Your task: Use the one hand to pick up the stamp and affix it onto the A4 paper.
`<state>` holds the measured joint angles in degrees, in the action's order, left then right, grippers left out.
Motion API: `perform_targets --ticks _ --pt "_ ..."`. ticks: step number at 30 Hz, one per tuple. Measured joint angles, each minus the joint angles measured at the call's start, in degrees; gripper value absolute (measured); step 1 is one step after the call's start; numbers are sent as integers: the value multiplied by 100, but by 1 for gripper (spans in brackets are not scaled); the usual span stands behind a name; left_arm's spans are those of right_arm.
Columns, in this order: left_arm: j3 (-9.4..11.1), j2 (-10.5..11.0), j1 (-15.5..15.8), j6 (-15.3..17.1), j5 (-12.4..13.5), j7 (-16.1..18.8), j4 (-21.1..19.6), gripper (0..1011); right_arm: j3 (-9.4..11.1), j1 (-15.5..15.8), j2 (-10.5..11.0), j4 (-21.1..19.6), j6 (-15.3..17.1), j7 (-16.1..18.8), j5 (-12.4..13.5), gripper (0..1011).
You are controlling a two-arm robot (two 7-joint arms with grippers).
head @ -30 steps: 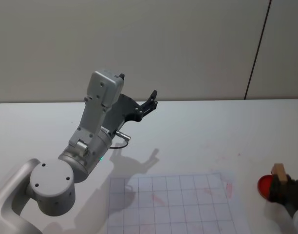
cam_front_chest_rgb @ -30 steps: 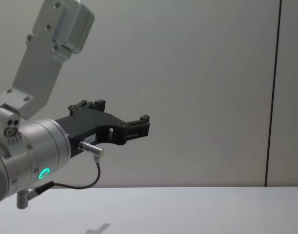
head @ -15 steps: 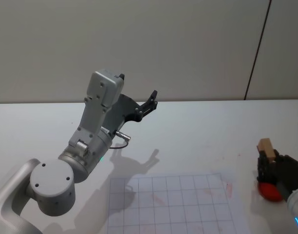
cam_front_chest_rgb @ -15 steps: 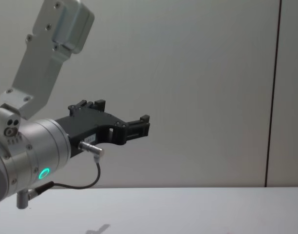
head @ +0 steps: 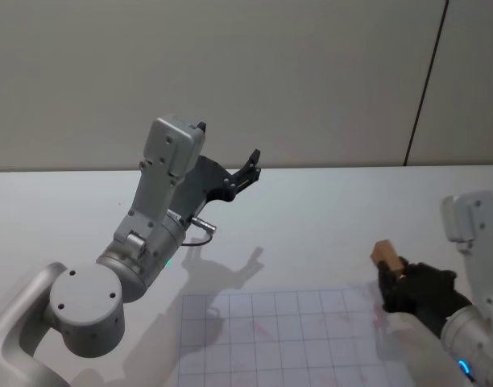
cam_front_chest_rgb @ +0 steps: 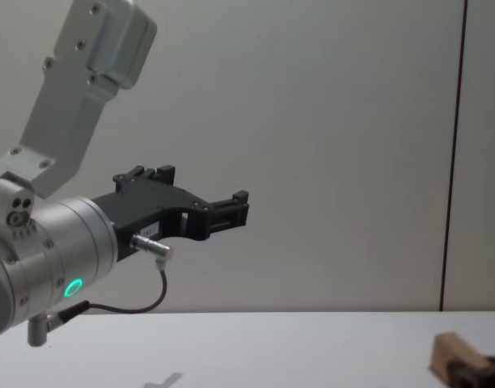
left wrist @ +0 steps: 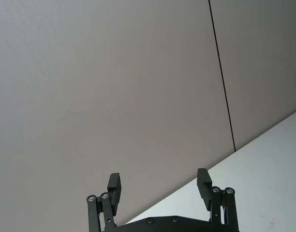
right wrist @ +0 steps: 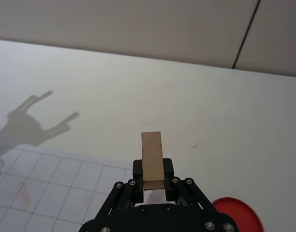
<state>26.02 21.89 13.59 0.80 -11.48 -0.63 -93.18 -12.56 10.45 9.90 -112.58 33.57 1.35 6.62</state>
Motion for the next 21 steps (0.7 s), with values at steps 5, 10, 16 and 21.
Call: perform_targets --ticks 5,10,16,21 --pt "0 0 0 0 0 0 0 1001 -68 -106 -15 157 213 339 -51 218" --pt "0 0 0 0 0 0 0 1001 -118 -180 -27 322 392 570 -92 218" --pt "0 0 0 0 0 0 0 1001 -147 -228 -28 523 555 788 -123 218" --pt "0 0 0 0 0 0 0 1002 -154 -244 -26 626 611 866 -140 218"
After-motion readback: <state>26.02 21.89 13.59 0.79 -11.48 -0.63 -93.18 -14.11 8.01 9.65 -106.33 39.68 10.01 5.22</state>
